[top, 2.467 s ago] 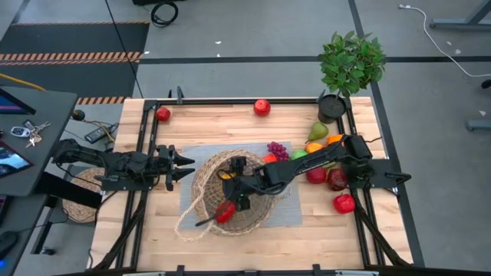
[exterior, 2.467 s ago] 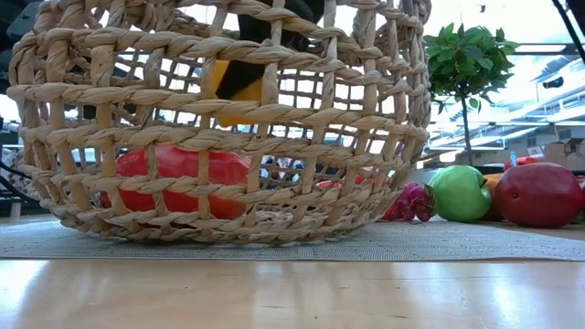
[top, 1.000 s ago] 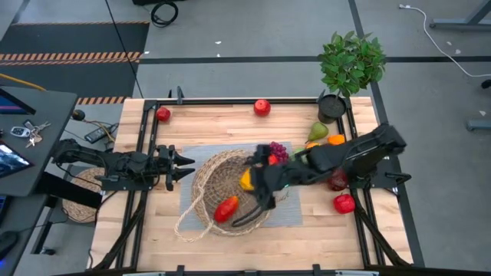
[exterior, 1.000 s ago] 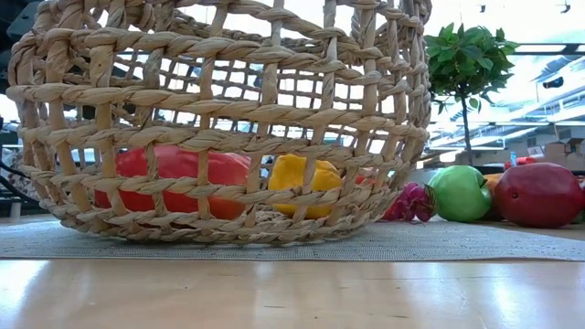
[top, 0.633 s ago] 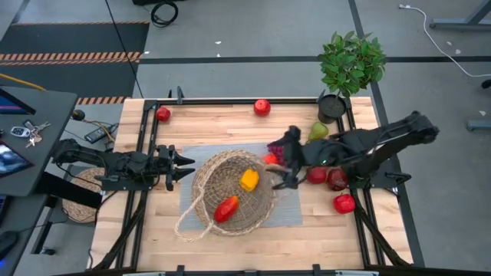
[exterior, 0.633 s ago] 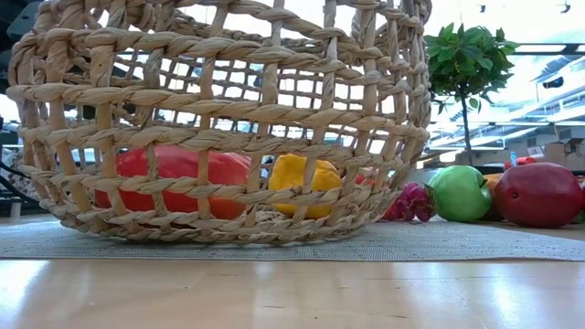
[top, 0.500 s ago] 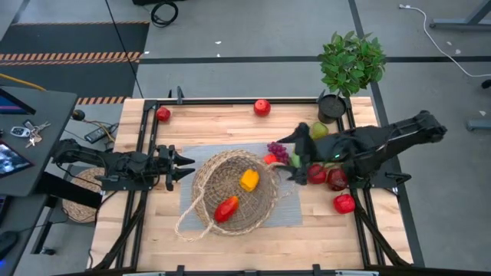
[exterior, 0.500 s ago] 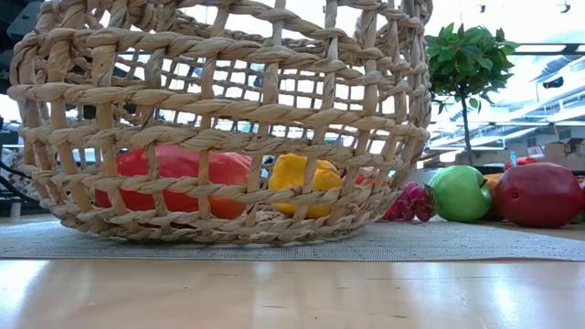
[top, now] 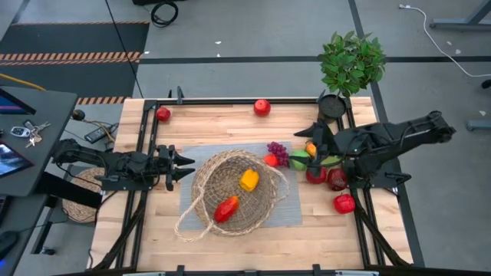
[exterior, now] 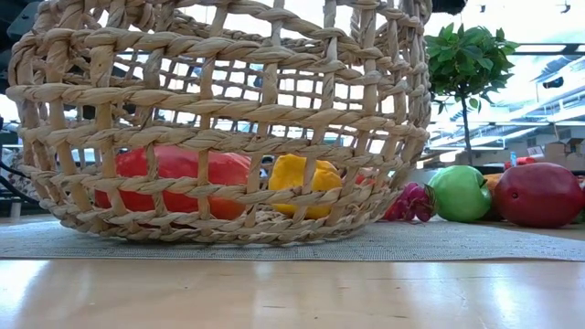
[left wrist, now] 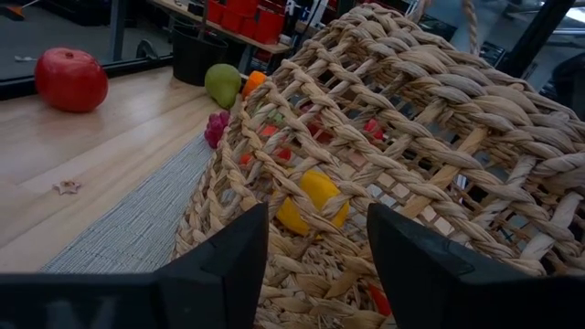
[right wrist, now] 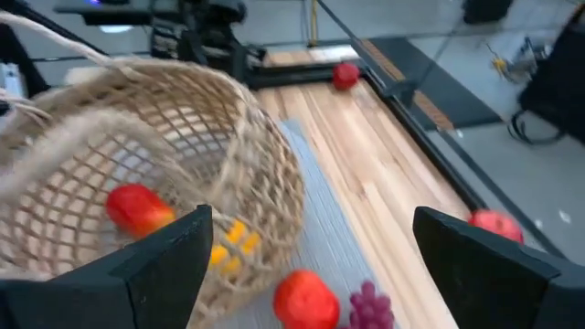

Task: Build produce basket
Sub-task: Put the green apple into the brown basket

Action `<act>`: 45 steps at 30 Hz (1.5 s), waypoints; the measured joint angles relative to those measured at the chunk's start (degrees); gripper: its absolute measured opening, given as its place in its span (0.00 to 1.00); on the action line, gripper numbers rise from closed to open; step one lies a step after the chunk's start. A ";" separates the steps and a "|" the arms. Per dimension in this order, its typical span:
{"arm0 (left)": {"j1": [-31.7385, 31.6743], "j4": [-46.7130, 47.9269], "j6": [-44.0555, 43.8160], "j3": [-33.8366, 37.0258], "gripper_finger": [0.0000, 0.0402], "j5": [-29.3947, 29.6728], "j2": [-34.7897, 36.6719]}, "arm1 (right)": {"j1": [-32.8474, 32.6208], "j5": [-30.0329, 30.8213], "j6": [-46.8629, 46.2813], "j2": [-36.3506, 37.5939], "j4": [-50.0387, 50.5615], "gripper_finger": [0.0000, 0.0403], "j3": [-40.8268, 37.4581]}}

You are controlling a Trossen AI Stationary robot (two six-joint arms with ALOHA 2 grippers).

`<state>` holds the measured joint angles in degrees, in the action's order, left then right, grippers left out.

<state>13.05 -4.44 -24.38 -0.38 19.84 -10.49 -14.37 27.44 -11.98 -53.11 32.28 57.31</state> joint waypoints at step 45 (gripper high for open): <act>0.00 0.01 -0.02 -0.02 0.49 0.01 0.00 | 8.05 1.24 -32.28 -10.47 8.99 0.94 -7.14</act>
<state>13.05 -4.43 -24.40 -0.40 19.84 -10.49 -6.33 28.68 -44.26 -63.58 41.27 50.17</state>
